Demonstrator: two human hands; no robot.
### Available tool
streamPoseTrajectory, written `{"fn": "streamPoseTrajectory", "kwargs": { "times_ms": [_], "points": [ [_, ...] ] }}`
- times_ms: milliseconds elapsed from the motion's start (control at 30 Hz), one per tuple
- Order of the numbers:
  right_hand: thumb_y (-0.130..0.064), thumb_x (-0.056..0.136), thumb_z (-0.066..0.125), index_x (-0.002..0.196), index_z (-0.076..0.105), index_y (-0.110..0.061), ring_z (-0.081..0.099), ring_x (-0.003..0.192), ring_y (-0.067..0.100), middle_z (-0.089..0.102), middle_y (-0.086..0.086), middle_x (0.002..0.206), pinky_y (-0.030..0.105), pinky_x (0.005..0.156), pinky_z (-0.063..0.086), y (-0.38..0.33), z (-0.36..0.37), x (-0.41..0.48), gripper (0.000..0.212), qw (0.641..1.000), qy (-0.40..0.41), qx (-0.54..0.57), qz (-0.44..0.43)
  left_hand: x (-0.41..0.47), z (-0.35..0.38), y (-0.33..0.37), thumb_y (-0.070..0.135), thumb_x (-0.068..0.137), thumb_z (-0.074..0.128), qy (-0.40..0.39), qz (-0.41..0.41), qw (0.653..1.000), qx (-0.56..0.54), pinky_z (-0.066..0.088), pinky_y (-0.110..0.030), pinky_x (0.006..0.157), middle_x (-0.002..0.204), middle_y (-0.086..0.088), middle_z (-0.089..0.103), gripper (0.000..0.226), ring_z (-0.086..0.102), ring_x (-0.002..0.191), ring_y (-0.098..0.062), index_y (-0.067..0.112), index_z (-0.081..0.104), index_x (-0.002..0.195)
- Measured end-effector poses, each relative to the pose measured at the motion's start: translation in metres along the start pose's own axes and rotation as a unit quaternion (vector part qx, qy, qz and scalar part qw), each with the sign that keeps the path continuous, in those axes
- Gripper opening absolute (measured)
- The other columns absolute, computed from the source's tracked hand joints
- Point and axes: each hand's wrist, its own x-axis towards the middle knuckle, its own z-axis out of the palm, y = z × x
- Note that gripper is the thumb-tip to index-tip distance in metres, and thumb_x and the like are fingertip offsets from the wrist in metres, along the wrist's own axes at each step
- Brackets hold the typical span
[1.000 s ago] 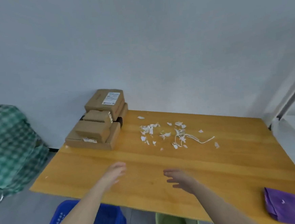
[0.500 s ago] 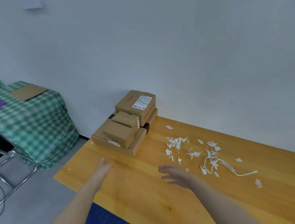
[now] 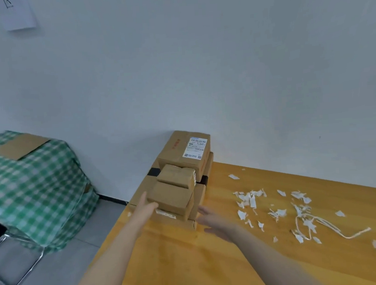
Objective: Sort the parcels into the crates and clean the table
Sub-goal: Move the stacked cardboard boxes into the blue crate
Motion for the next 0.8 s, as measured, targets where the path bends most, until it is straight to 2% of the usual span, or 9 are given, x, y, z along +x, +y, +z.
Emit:
{"fn": "streamPoseTrajectory", "kwargs": {
  "times_ms": [133,267,433,533,633,733,800],
  "points": [
    [-0.024,0.096,0.054,0.151,0.009,-0.032,0.023,0.141,0.017,0.013,-0.008,0.157,0.035,0.106,0.030,-0.008,0.018,0.014,0.072,0.999,0.026,0.017,-0.030,0.018,0.001,-0.006,0.014,0.097,0.046,-0.021,-0.002,1.000,0.011,0.022,-0.041,0.114,0.156,-0.001,0.019,0.066,0.021,0.142,-0.022,0.021,0.011,0.152],
    [-0.021,0.095,0.053,0.150,0.014,-0.036,0.033,0.129,0.015,0.022,-0.011,0.154,0.035,0.102,0.031,-0.011,0.031,0.031,0.069,0.995,0.059,0.062,-0.051,0.035,0.003,-0.009,0.013,0.097,0.046,-0.009,-0.003,1.000,0.006,0.030,-0.039,0.109,0.152,-0.005,0.028,0.060,0.031,0.137,-0.025,0.017,0.017,0.150],
    [-0.016,0.096,0.050,0.149,0.023,-0.025,0.032,0.136,0.022,0.027,-0.005,0.152,0.046,0.109,0.032,-0.004,0.034,0.033,0.060,0.982,0.121,0.144,-0.033,0.038,-0.002,-0.023,0.017,0.098,0.046,0.002,-0.020,0.999,-0.047,0.037,-0.038,0.107,0.145,-0.005,0.036,0.048,0.042,0.127,-0.023,0.014,0.033,0.144],
    [-0.013,0.095,0.053,0.147,0.030,-0.021,0.042,0.129,0.024,0.038,0.001,0.147,0.049,0.103,0.039,0.005,0.032,0.027,0.057,0.967,0.144,0.206,-0.029,0.030,-0.007,-0.035,0.017,0.099,0.047,0.009,-0.036,0.995,-0.091,0.040,-0.036,0.101,0.128,-0.004,0.049,0.030,0.047,0.113,-0.017,0.011,0.048,0.128],
    [-0.011,0.094,0.053,0.139,0.043,-0.018,0.053,0.117,0.029,0.052,0.011,0.130,0.048,0.091,0.047,0.018,0.037,0.015,0.046,0.957,0.150,0.248,-0.006,0.013,-0.011,-0.054,0.019,0.098,0.050,0.008,-0.060,0.989,-0.134,0.044,-0.036,0.098,0.115,-0.004,0.055,0.012,0.051,0.114,-0.021,0.009,0.053,0.105],
    [-0.009,0.096,0.052,0.133,0.049,-0.013,0.054,0.114,0.029,0.055,0.012,0.123,0.051,0.088,0.050,0.031,0.048,-0.001,0.037,0.955,0.130,0.267,0.005,-0.006,-0.012,-0.068,0.022,0.098,0.050,0.019,-0.073,0.983,-0.169,0.045,-0.035,0.088,0.107,-0.005,0.059,0.010,0.054,0.109,-0.023,0.013,0.051,0.093],
    [-0.011,0.096,0.052,0.127,0.054,-0.015,0.054,0.112,0.027,0.057,0.008,0.117,0.050,0.079,0.053,0.038,0.053,-0.017,0.031,0.952,0.120,0.281,0.006,-0.021,-0.013,-0.076,0.028,0.096,0.052,0.032,-0.076,0.977,-0.195,0.047,-0.038,0.087,0.110,-0.005,0.057,0.012,0.053,0.110,-0.023,0.017,0.050,0.091]
  ]
}}
